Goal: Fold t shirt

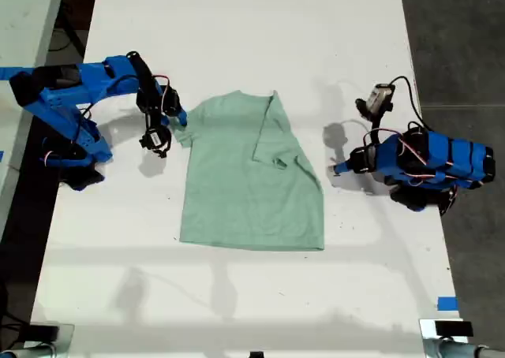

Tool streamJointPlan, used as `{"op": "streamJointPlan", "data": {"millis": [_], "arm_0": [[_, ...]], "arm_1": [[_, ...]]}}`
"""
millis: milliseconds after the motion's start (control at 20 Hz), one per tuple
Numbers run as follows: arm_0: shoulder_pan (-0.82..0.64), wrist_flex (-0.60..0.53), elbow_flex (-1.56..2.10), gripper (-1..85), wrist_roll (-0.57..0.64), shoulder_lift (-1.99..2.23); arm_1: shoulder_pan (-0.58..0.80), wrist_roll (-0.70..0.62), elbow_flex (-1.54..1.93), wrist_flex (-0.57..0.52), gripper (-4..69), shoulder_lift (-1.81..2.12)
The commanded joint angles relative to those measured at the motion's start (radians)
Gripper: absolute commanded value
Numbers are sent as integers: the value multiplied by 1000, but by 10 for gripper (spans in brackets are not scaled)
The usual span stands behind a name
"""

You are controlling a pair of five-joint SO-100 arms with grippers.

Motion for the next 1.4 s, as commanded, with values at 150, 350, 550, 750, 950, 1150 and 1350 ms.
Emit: {"op": "streamJointPlan", "data": {"millis": [150, 350, 550, 750, 950, 1150, 1350], "arm_0": [[-92, -23, 6, 160, -14, -11], [-91, -101, 5, 153, -26, -158], [-48, -124, -25, 96, -46, -255], [-54, -86, -44, -3, -75, -288], [-41, 29, -83, -3, -132, -133], [89, 120, -311, -3, -164, 72], [227, 51, -448, -3, -132, 118]], "arm_1": [[-2, -6, 57, -26, 2, 9], [-2, -6, 57, -26, 2, 9], [-3, -6, 57, -26, 2, 9], [-5, -6, 57, -26, 2, 9], [-5, -6, 57, -26, 2, 9], [-5, -6, 57, -26, 2, 9], [-5, -6, 57, -26, 2, 9]]}}
